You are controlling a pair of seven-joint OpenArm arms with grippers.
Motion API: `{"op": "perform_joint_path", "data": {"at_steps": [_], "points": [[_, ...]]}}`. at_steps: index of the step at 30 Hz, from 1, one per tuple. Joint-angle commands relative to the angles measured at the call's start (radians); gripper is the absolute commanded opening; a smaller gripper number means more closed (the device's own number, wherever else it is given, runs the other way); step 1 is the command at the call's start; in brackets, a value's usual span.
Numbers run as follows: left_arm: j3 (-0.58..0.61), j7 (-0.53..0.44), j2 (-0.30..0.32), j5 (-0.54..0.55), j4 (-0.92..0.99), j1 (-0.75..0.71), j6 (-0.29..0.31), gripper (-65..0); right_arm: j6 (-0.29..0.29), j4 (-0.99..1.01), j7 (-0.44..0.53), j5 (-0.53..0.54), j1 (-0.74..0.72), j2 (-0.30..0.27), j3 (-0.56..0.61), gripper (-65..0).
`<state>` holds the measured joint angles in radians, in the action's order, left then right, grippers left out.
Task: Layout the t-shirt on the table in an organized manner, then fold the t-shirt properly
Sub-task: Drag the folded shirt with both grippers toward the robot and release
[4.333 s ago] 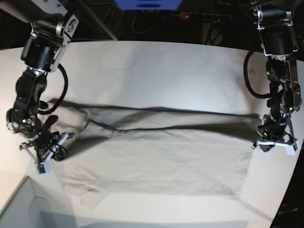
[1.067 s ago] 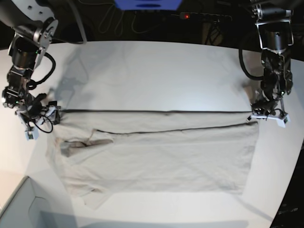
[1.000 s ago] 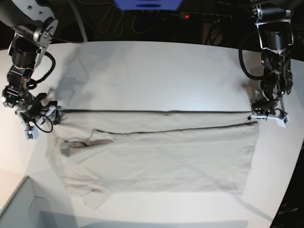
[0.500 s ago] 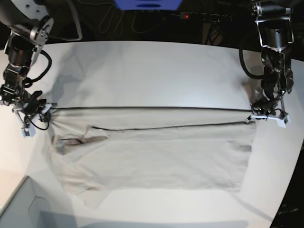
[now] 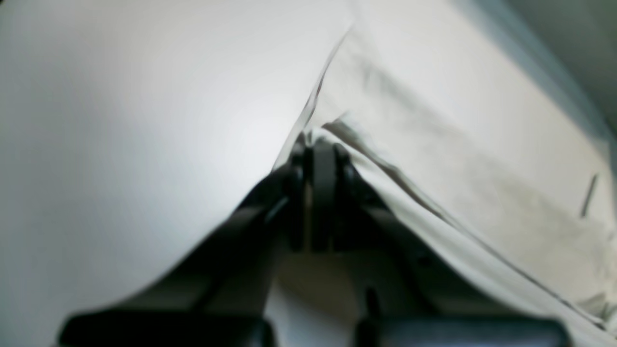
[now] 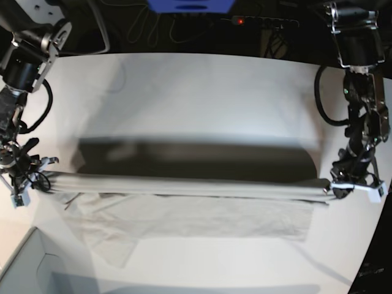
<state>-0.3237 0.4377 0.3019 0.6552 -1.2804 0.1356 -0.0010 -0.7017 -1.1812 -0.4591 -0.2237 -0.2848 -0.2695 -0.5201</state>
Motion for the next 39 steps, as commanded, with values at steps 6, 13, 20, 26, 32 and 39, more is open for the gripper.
{"op": "perform_joint_path", "data": {"at_steps": [6, 13, 20, 26, 32, 39], "points": [[-0.009, -0.035, 0.02, -0.001, -0.029, 0.031, 0.003, -65.0, 0.004, -0.075, 0.015, 0.004, 0.011, 0.011, -0.005, -65.0], [-0.009, -0.035, 0.023, -0.001, -0.017, 0.014, 0.005, -65.0, 0.004, -0.138, 0.016, 0.007, 0.045, 0.016, -0.007, -65.0], [-0.061, -0.041, 0.012, -0.001, -0.029, -0.034, 0.005, -65.0, 0.004, -0.242, 0.021, 0.074, 0.101, 0.055, -0.082, -65.0], [-0.153, -0.037, -0.053, -0.001, -0.017, -0.106, 0.006, -65.0, 0.004, -0.259, 0.024, 0.122, 0.215, 0.089, -0.097, -65.0], [-0.15, -0.037, -0.054, -0.001, -0.018, -0.178, 0.006, -65.0, 0.004, -0.259, 0.024, 0.157, 0.287, 0.098, -0.099, -65.0], [-0.15, -0.035, -0.074, -0.001, -0.058, -0.215, 0.006, -65.0, 0.004, -0.311, 0.024, 0.162, 0.293, 0.098, -0.101, -65.0]]}}
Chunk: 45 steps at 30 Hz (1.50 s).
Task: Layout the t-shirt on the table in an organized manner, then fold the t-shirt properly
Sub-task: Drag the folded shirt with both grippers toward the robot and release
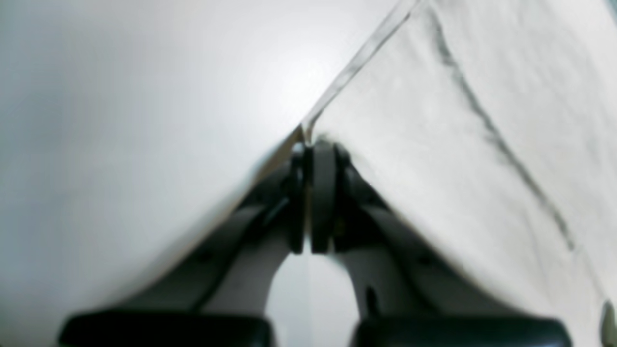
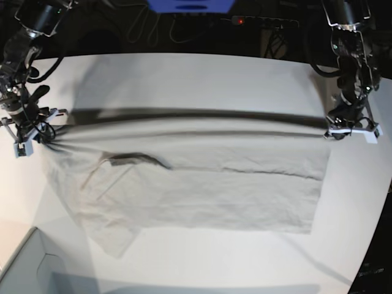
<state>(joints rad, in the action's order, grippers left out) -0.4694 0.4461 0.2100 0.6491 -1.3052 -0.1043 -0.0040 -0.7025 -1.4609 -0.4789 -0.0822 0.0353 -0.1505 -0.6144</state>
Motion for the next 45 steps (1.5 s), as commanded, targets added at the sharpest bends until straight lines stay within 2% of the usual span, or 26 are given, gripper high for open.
{"op": "perform_joint_path", "data": {"at_steps": [1, 8, 23, 26, 31, 36, 39, 45], "points": [[-0.009, -0.043, 0.018, 0.005, -0.052, 0.025, 0.009, -65.0, 0.004, -0.062, 0.036, 0.022, -0.042, -0.021, -0.006, -65.0], [-0.009, -0.043, 0.019, 0.005, -0.096, 0.022, 0.009, -65.0, 0.004, -0.192, 0.035, 0.019, -0.065, 0.013, -0.012, -65.0], [-0.004, -0.043, 0.016, 0.005, -0.104, -0.102, 0.009, -65.0, 0.004, -0.1, 0.042, 0.02, 0.124, 0.016, -0.012, -65.0], [-0.012, -0.046, -0.008, 0.005, -0.104, -0.131, 0.009, -65.0, 0.004, -0.099, 0.039, 0.02, 0.173, 0.016, -0.012, -65.0], [-0.012, -0.05, -0.016, 0.005, -0.13, -0.208, 0.009, -65.0, 0.004, -0.09, 0.038, 0.017, 0.246, 0.016, -0.005, -65.0], [-0.013, -0.051, -0.044, 0.005, -0.201, -0.289, 0.009, -65.0, 0.004, 0.01, 0.044, 0.014, 0.245, 0.01, -0.009, -65.0], [-0.013, -0.051, -0.045, 0.005, -0.235, -0.321, 0.009, -65.0, 0.004, 0.067, 0.044, 0.015, 0.243, -0.018, -0.006, -65.0], [-0.056, -0.051, -0.045, 0.005, -0.242, -0.344, 0.009, -65.0, 0.004, 0.07, 0.045, 0.019, 0.245, -0.025, -0.011, -65.0]]}}
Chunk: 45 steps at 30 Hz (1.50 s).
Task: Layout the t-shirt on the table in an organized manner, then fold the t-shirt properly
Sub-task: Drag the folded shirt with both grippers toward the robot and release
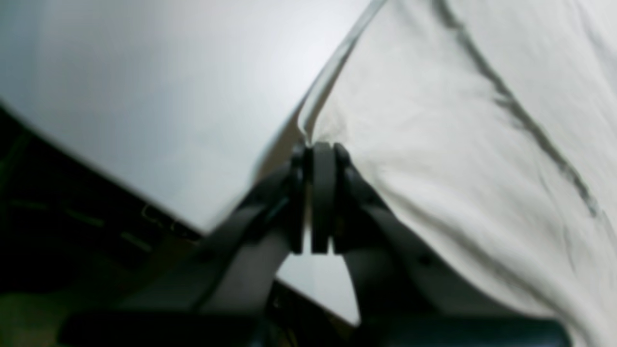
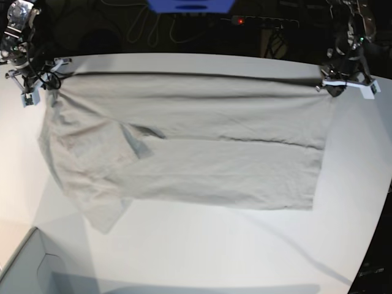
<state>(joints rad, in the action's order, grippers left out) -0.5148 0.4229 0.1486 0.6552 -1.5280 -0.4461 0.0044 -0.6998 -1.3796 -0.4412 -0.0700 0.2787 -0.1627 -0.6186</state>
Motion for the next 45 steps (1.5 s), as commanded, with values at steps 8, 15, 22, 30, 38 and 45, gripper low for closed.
{"op": "perform_joint_path", "data": {"at_steps": [8, 15, 22, 30, 38, 45], "points": [[-0.086, -0.023, -0.004, -0.001, -0.024, -0.021, 0.003, -65.0, 0.002, -0.011, 0.008, 0.005, 0.009, -0.025, -0.001, -65.0], [-0.084, -0.022, -0.004, -0.001, -0.013, -0.021, 0.003, -65.0, 0.002, -0.019, 0.008, 0.006, 0.046, -0.022, 0.003, -65.0], [-0.083, -0.022, -0.005, -0.001, -0.015, -0.039, 0.003, -65.0, 0.002, -0.103, 0.008, 0.008, 0.1, 0.001, 0.001, -64.0], [-0.083, -0.022, -0.031, -0.007, -0.022, -0.043, 0.003, -65.0, 0.002, -0.106, 0.008, 0.008, 0.093, 0.001, -0.001, -39.2], [-0.083, -0.019, -0.025, -0.001, -0.026, -0.067, 0.003, -64.9, 0.002, -0.109, 0.008, 0.008, 0.078, 0.001, -0.008, -33.5], [-0.081, -0.019, -0.024, -0.002, -0.096, -0.101, 0.003, -51.3, 0.002, -0.109, 0.008, 0.006, 0.049, 0.001, -0.05, -33.2]]}}
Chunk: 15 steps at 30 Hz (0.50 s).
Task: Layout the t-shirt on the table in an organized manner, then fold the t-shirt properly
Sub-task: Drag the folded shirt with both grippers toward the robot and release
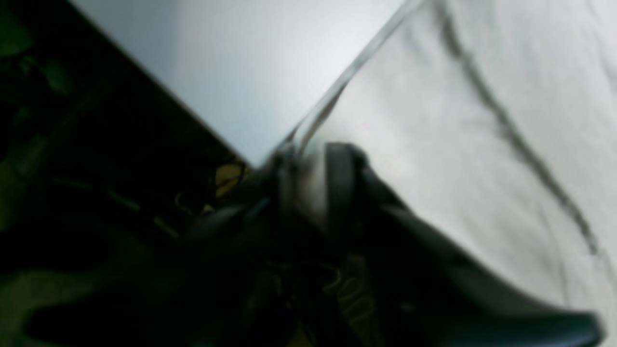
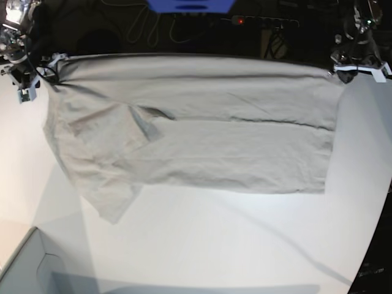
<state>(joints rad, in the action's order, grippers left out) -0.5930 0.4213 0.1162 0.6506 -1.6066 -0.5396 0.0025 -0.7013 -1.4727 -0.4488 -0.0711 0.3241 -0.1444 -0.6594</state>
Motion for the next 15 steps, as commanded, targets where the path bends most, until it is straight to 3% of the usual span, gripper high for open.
{"op": "perform_joint_path", "data": {"at_steps": [1, 5, 15], "points": [[-0.003, -0.017, 0.009, 0.002, -0.024, -0.009, 0.004, -46.4, 0.003, -0.016, 0.015, 0.007, -0.009, -0.017, -0.02, -33.2], [-0.008, -0.017, 0.004, -0.005, -0.024, -0.006, 0.004, -31.6, 0.003, -0.016, 0.014, 0.006, -0.019, -0.019, -0.047, -33.1], [-0.011, -0.019, 0.009, 0.004, -0.027, 0.026, 0.001, -30.9, 0.003, -0.021, 0.014, 0.004, -0.029, -0.017, -0.058, -33.1]]}}
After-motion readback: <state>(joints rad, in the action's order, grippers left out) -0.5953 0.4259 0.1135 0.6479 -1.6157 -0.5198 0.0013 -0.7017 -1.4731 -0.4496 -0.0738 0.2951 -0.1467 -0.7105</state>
